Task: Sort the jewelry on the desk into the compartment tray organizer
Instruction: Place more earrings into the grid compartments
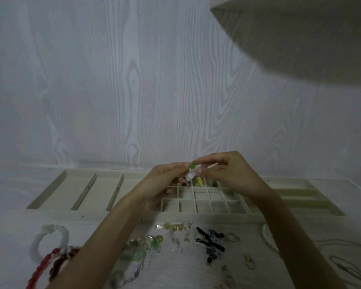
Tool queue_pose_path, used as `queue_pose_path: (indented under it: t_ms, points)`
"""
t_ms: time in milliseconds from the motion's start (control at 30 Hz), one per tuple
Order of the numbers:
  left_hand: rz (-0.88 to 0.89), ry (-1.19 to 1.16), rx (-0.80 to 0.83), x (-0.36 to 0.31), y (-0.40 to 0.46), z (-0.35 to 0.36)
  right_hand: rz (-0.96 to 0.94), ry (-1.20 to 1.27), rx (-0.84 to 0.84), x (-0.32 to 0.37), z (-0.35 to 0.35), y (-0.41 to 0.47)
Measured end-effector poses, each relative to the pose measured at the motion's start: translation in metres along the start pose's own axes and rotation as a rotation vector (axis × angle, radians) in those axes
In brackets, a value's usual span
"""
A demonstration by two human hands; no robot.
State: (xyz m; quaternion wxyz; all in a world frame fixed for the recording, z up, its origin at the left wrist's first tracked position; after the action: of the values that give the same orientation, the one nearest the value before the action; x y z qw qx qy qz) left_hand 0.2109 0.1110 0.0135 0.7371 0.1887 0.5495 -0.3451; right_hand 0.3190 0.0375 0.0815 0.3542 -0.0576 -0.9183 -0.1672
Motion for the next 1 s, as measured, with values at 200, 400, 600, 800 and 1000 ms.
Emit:
queue_pose_path:
  t_ms: [200,400,600,800,1000]
  points:
    - [0.018,0.049,-0.052,0.0,0.001,0.009,-0.039,0.05,-0.2,0.003,-0.02,0.0]
    - [0.171,0.279,-0.003,-0.03,0.021,0.035,-0.046,0.049,-0.265,-0.008,-0.046,0.005]
    - [0.254,0.478,0.023,-0.038,0.056,0.059,0.022,0.031,-0.344,-0.037,-0.054,0.009]
    - [0.203,0.472,0.049,-0.015,0.08,0.057,0.096,-0.013,-0.34,-0.065,-0.049,0.012]
    - [0.168,0.389,0.085,0.003,0.085,0.048,0.147,-0.016,-0.355,-0.08,-0.034,0.012]
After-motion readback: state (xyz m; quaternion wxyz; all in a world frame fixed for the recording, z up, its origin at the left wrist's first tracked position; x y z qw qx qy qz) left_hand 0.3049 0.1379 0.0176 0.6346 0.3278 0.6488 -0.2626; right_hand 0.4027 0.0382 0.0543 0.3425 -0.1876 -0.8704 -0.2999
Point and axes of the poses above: each hand's wrist, its own y-axis towards the middle knuckle, its own z-axis out of the palm, x = y × z, the point moved 10 cm from there along y, towards the middle knuckle, and after that the axes turned 14 degrees about -y, right-handed, at the moved point
